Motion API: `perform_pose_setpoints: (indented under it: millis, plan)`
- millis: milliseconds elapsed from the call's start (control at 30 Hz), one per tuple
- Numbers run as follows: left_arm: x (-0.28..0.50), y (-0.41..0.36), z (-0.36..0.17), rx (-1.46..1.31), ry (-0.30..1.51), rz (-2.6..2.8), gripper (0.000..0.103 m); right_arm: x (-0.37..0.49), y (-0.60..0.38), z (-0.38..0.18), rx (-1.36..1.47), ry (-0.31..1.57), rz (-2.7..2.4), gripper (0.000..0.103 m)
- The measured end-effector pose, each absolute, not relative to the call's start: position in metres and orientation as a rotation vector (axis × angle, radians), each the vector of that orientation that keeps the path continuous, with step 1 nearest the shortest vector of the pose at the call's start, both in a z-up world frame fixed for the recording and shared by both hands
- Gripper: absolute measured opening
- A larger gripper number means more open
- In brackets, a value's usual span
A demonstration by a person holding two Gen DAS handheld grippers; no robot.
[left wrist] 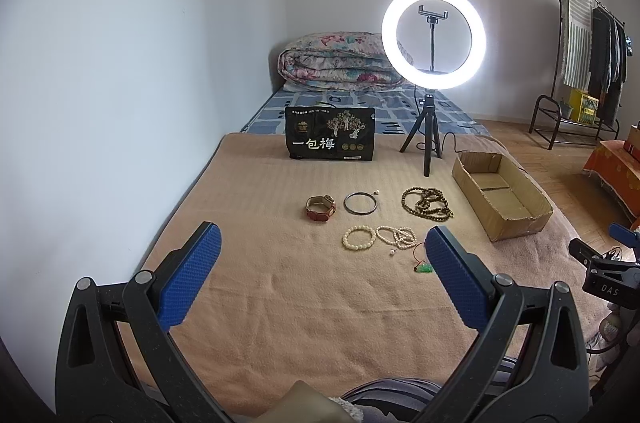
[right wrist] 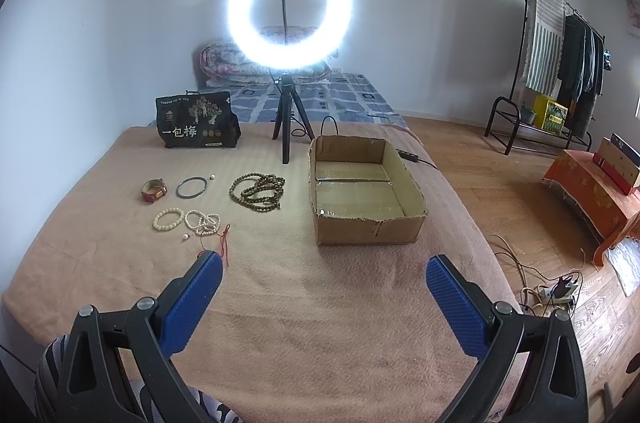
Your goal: Organize jewelry
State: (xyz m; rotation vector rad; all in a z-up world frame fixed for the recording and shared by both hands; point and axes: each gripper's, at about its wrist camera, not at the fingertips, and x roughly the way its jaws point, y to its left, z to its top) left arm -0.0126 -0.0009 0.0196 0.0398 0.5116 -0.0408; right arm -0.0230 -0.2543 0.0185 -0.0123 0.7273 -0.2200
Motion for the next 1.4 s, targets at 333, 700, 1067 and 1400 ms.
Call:
perform_pose_setpoints:
  millis: [333, 700, 1067, 1400]
  plan:
    - [-0.013, -0.001, 0.019, 0.037, 0.514, -0.04, 0.103, -0.021, -0.253, 0.017, -0.014, 0.736, -0.215, 0.103]
    - [-0.015, 0.0, 0.017, 0.036, 0.518, -0.044, 0.103, -0.019, -0.253, 0.015, -0.01, 0.744, -0.214, 0.103]
    - [-0.018, -0.003, -0.004, 0.025, 0.571, -0.048, 0.103, -0.009, -0.255, 0.005, -0.019, 0.768, -0.219, 0.103]
    - [0.028, 0.017, -0.016, 0.023, 0.64, -0.055, 0.103, 0.007, -0.253, -0.007, -0.045, 0.753, -0.148, 0.103]
